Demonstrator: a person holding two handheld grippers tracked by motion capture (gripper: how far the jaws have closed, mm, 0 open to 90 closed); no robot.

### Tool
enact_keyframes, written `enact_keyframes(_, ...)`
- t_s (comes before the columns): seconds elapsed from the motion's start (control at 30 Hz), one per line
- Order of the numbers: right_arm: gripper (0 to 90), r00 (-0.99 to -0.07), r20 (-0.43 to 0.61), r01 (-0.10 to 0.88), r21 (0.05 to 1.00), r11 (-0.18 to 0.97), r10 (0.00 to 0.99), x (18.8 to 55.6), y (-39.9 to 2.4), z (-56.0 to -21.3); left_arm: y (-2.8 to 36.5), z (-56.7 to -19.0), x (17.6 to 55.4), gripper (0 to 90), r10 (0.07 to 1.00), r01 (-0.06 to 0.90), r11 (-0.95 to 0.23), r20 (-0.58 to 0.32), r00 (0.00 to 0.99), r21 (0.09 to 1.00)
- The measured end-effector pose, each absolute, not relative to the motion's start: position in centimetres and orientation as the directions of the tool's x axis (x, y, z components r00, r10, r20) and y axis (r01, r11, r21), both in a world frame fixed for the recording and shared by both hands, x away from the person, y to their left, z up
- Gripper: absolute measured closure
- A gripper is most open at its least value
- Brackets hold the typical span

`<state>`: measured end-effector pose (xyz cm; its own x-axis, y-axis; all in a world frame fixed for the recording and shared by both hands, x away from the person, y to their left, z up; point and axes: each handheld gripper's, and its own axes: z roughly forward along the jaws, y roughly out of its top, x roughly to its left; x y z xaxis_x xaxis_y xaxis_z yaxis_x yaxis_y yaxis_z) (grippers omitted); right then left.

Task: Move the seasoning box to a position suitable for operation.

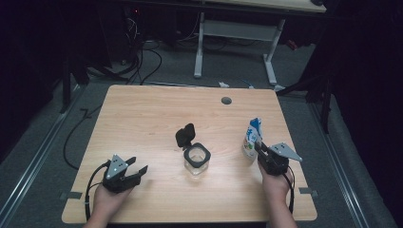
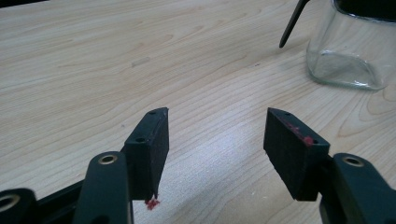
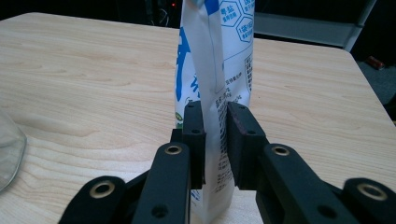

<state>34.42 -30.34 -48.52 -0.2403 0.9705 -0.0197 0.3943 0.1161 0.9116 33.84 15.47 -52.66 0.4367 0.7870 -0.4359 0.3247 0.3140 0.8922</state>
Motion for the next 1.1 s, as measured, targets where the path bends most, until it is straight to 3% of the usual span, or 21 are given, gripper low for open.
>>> enact_keyframes(1.1,81.0,-0.280,0.035,0.396,0.914,0.083,0.960,34.32,-31.16,-48.15,15.43,-52.67,33.88,41.0,0.784,0.325,0.316,-0.438,0.441,0.891)
